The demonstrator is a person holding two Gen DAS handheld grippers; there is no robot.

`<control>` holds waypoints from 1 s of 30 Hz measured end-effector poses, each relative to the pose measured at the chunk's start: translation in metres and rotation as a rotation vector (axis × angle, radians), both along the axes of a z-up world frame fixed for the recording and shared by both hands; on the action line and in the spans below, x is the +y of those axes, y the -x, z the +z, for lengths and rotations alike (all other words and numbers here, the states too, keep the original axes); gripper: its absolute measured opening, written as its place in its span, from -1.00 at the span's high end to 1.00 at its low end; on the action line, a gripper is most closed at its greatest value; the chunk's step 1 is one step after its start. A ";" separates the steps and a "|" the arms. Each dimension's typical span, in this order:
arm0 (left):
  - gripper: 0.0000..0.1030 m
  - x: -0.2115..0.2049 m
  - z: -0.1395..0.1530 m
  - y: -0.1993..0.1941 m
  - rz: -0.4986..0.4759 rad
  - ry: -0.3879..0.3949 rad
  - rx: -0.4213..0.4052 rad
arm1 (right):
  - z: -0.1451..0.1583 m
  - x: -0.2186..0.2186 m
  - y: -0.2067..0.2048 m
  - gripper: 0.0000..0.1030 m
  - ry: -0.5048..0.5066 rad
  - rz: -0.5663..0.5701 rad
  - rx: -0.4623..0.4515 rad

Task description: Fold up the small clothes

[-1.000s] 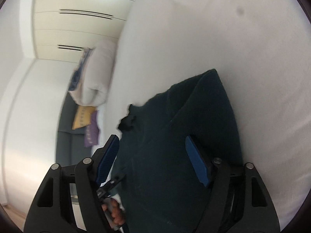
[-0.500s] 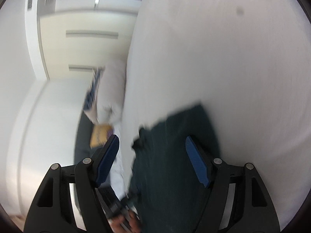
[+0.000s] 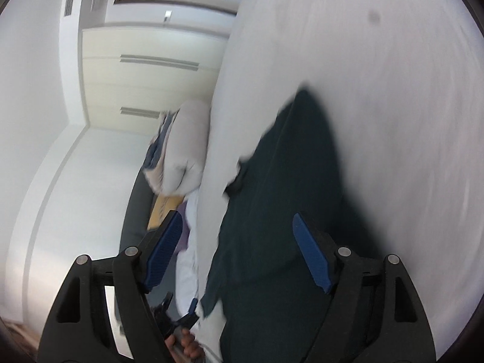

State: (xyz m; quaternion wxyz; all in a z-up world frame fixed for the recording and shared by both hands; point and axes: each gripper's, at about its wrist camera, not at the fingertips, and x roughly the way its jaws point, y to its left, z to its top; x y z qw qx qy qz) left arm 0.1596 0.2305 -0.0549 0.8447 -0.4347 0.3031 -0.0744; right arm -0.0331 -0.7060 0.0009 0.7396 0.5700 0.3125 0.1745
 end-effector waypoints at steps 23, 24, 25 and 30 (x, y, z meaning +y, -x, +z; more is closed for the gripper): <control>-0.21 0.195 -0.109 0.021 0.569 0.578 0.005 | 0.072 0.155 0.042 -0.47 0.132 0.202 -0.004; -0.03 0.197 -0.114 0.019 0.555 0.583 0.012 | 0.072 0.155 0.043 -0.47 0.133 0.200 -0.004; 0.28 0.199 -0.118 0.018 0.553 0.590 0.022 | 0.072 0.152 0.044 -0.47 0.131 0.200 -0.004; 0.88 0.194 -0.109 0.011 0.528 0.499 0.058 | 0.067 0.165 0.031 -0.47 0.154 0.211 -0.003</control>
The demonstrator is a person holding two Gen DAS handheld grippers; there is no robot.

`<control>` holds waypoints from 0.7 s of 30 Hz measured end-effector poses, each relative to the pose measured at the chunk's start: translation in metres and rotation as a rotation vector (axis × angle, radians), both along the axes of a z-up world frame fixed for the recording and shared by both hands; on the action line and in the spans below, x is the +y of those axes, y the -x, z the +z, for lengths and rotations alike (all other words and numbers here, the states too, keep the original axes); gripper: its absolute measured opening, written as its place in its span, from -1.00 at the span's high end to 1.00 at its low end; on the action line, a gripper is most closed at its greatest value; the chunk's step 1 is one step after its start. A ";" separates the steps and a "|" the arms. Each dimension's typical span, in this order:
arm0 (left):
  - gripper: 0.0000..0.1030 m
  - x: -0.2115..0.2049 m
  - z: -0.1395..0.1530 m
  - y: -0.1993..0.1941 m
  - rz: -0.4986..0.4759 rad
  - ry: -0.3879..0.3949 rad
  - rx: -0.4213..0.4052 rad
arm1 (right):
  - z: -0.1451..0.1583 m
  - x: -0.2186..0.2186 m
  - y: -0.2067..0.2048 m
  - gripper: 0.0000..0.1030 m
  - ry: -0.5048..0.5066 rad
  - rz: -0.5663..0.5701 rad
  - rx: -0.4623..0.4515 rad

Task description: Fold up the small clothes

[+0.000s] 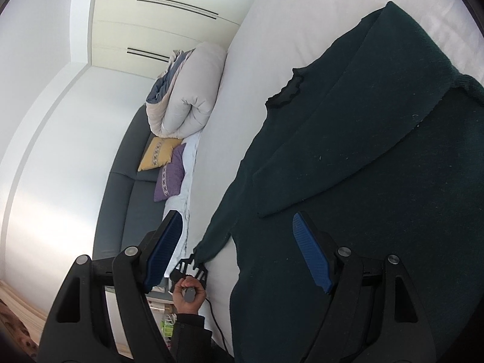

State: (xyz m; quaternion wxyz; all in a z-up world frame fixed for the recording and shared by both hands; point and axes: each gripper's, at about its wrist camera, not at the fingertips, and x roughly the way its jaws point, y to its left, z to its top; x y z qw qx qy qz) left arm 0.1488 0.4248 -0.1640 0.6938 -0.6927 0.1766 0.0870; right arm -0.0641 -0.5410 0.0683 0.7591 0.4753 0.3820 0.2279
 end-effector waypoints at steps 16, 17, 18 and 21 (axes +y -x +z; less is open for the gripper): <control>0.85 -0.382 0.103 -0.053 -0.821 -1.707 0.032 | -0.022 0.094 -0.100 -0.47 0.020 0.193 0.090; 0.85 -0.387 0.099 -0.054 -0.827 -1.734 0.038 | -0.026 0.104 -0.109 -0.47 0.013 0.213 0.103; 0.85 -0.389 0.096 -0.053 -0.828 -1.751 0.044 | -0.029 0.113 -0.116 -0.47 0.007 0.226 0.109; 0.84 -0.387 0.091 -0.054 -0.828 -1.737 0.058 | -0.040 0.134 -0.131 -0.47 -0.039 0.255 0.143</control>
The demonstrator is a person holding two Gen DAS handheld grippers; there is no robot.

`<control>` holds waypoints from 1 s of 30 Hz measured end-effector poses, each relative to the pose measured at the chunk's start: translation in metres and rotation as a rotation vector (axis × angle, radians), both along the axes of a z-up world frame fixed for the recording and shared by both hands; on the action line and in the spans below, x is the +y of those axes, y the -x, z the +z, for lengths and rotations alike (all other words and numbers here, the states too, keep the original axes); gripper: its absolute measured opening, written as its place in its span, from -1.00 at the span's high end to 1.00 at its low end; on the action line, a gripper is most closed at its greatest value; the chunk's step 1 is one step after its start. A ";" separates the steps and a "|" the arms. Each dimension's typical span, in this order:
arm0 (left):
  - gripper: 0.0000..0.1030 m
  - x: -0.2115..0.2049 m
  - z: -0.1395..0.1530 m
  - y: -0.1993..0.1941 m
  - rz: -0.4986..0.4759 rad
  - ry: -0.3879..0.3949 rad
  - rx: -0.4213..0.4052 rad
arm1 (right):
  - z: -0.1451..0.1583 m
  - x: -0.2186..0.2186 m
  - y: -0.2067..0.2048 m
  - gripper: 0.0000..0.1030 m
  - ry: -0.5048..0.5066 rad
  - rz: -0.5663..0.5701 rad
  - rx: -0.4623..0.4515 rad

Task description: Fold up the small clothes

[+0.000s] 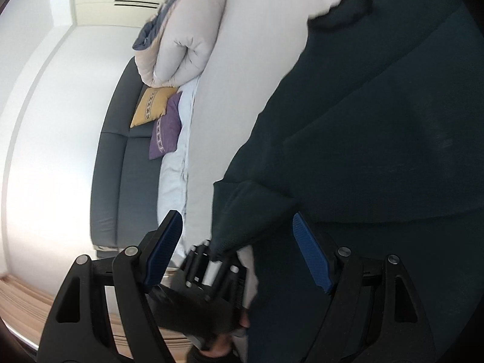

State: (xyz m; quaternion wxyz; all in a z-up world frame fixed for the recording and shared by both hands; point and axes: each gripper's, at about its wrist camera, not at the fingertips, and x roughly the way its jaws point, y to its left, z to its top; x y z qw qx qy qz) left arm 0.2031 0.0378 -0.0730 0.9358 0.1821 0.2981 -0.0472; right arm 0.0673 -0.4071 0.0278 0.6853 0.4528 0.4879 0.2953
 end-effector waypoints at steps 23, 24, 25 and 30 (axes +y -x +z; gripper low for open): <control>-0.41 0.013 0.023 0.013 -0.012 0.182 -0.020 | -0.034 0.049 -0.032 0.86 0.058 0.003 0.036; -0.53 0.019 0.031 0.016 -0.012 0.217 -0.039 | -0.025 0.040 -0.033 0.86 0.113 -0.003 0.005; -0.67 0.028 0.040 0.020 -0.004 0.258 -0.069 | -0.017 0.033 -0.035 0.86 0.150 -0.010 -0.013; -0.32 0.090 0.047 0.002 0.102 0.448 -0.046 | 0.016 -0.025 -0.041 0.86 0.431 -0.071 -0.089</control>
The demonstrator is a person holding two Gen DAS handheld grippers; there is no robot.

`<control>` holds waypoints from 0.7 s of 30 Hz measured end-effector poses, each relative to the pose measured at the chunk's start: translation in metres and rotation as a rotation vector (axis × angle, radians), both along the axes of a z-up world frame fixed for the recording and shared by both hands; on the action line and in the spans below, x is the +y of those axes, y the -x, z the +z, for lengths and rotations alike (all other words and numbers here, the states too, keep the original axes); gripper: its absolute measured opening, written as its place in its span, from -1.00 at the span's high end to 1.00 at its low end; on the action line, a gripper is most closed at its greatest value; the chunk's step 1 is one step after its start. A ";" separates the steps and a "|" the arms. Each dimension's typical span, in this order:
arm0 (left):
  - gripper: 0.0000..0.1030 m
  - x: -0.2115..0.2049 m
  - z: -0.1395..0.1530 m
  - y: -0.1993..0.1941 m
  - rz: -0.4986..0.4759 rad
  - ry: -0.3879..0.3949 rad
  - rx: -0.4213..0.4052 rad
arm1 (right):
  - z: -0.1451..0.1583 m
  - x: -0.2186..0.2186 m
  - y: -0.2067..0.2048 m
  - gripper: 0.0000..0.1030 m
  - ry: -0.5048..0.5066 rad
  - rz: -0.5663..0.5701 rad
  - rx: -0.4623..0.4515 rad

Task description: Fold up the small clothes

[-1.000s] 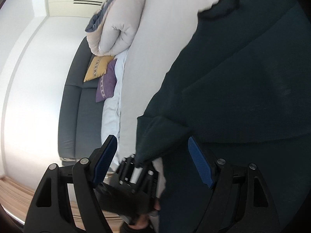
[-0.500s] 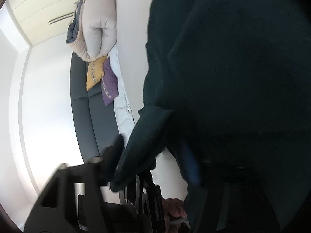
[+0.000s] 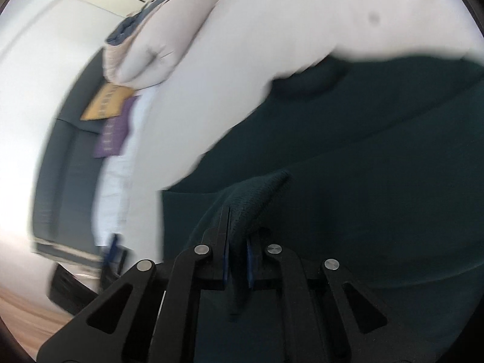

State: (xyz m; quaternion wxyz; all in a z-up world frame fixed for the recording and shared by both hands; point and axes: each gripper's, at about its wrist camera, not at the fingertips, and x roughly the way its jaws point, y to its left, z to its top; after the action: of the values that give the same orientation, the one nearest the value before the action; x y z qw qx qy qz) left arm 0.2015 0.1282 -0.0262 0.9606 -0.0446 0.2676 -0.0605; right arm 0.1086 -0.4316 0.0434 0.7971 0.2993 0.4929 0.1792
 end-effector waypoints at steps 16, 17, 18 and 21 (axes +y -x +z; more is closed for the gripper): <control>0.54 0.008 -0.040 -0.049 -0.088 0.193 0.193 | -0.018 -0.069 -0.024 0.86 0.372 -0.133 0.001; 0.54 0.002 -0.042 -0.050 -0.098 0.179 0.196 | -0.020 -0.066 -0.027 0.86 0.392 -0.128 0.001; 0.54 -0.003 -0.044 -0.051 -0.108 0.169 0.201 | -0.026 -0.076 -0.019 0.86 0.410 -0.121 -0.001; 0.54 -0.018 -0.049 -0.053 -0.131 0.119 0.230 | -0.028 -0.074 -0.010 0.86 0.458 -0.111 -0.003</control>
State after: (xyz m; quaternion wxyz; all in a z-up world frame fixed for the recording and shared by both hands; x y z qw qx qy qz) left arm 0.2544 0.1105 -0.0755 0.9132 -0.0905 0.3742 -0.1335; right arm 0.1189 -0.5057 0.0159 0.8535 0.1370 0.5024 0.0189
